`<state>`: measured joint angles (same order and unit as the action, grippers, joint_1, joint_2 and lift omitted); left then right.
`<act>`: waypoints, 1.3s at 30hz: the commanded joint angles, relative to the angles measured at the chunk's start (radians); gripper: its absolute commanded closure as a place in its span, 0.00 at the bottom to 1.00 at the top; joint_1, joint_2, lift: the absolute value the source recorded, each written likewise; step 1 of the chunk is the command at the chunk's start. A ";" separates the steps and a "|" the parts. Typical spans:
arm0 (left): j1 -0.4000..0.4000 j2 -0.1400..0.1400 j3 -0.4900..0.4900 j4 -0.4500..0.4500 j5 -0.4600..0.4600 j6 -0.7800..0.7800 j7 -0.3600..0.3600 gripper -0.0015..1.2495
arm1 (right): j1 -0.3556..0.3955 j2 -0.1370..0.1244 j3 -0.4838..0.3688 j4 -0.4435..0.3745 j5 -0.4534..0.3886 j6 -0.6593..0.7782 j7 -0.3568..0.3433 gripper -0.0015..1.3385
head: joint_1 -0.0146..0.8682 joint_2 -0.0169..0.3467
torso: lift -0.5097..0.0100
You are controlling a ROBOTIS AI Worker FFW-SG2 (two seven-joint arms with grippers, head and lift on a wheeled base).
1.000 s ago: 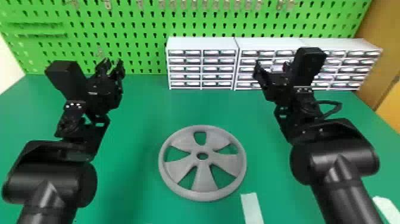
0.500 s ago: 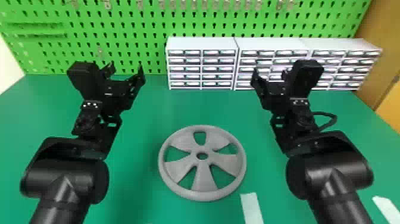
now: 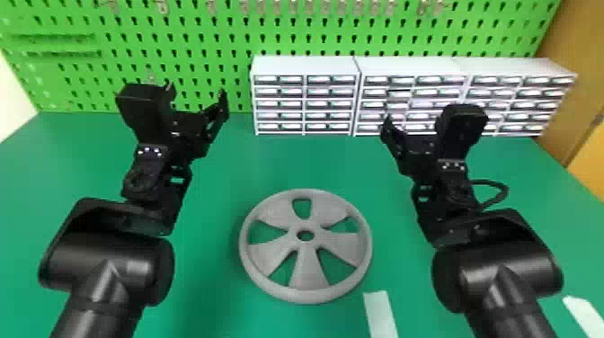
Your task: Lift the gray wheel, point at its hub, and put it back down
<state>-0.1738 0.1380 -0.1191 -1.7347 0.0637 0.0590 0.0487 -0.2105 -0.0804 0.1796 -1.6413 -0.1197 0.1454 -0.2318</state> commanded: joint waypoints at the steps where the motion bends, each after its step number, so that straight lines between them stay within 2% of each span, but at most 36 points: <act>1: 0.000 0.000 -0.004 -0.002 0.007 -0.007 0.005 0.30 | -0.001 -0.001 0.008 0.006 0.000 -0.004 -0.001 0.24 | 0.80 0.18 | 0.81; 14: 0.005 0.000 0.010 0.000 0.021 -0.013 0.007 0.30 | -0.015 -0.004 0.009 0.011 -0.014 -0.012 -0.001 0.23 | 0.80 0.18 | 0.81; 17: -0.009 0.008 0.010 0.007 0.041 -0.013 0.007 0.30 | -0.029 -0.007 0.011 0.015 -0.020 -0.015 -0.001 0.22 | 0.80 0.18 | 0.81; 34: -0.187 0.058 -0.014 0.040 0.070 -0.087 -0.004 0.30 | -0.211 -0.025 0.015 0.075 -0.021 -0.139 -0.001 0.19 | 0.80 0.18 | 0.81; 39: -0.256 0.063 -0.019 0.055 0.084 -0.114 -0.004 0.30 | -0.273 -0.032 0.024 0.087 -0.015 -0.170 -0.001 0.17 | 0.80 0.18 | 0.81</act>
<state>-0.3754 0.1966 -0.1332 -1.6925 0.1374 -0.0342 0.0444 -0.4354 -0.1078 0.1970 -1.5640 -0.1411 -0.0002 -0.2331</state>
